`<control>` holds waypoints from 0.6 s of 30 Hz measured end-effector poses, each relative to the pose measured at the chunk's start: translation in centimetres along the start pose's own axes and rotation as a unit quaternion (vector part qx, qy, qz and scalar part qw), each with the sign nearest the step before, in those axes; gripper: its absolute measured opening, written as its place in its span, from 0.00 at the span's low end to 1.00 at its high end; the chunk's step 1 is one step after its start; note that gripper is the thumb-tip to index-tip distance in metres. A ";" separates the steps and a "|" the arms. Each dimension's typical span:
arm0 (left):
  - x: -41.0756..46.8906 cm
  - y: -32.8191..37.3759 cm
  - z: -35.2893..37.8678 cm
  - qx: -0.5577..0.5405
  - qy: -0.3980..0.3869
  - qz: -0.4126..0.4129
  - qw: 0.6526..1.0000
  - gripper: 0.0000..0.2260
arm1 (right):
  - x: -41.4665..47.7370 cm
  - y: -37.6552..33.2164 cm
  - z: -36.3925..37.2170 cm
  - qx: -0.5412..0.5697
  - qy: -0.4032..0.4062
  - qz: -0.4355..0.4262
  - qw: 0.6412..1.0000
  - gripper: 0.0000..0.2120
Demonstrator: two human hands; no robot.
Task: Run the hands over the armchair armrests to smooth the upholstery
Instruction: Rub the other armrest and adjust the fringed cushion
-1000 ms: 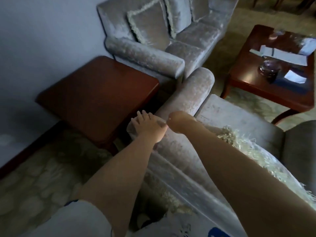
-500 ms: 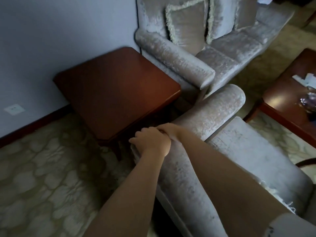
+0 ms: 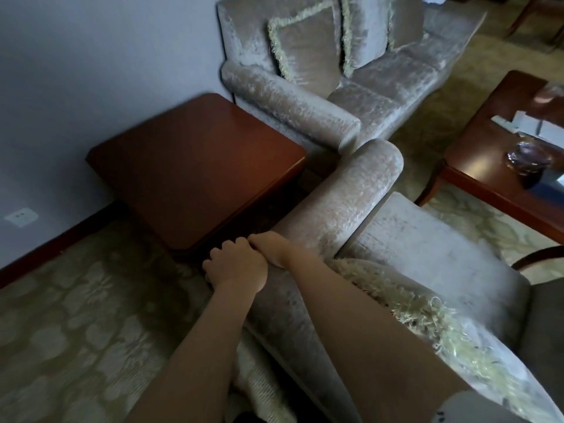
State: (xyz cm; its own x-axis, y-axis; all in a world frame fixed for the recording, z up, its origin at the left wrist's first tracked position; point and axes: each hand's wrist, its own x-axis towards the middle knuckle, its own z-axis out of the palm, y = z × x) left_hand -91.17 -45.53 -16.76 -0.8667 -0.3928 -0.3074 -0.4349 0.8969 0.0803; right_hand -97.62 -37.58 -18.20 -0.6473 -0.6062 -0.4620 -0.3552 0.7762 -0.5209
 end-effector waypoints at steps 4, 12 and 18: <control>1.2 -2.1 -0.9 0.009 -0.025 0.037 0.999 0.18 | 0.5 -1.7 1.0 0.009 0.038 0.027 0.999 0.18; -0.6 0.4 -2.3 0.126 -0.029 0.146 0.981 0.21 | -4.8 -0.6 1.5 0.130 0.153 0.160 0.966 0.20; -8.3 7.2 0.5 0.178 -0.075 0.302 0.934 0.22 | -13.5 3.3 1.0 0.267 0.199 0.273 0.902 0.15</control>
State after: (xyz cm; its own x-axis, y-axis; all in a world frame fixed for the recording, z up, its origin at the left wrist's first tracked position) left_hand -87.03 -35.68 -14.07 -0.8718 0.2145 -0.4404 0.2533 0.9669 -0.0305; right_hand -89.41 -27.01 -14.47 -0.8563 0.0347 -0.5153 0.3971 0.6823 -0.6139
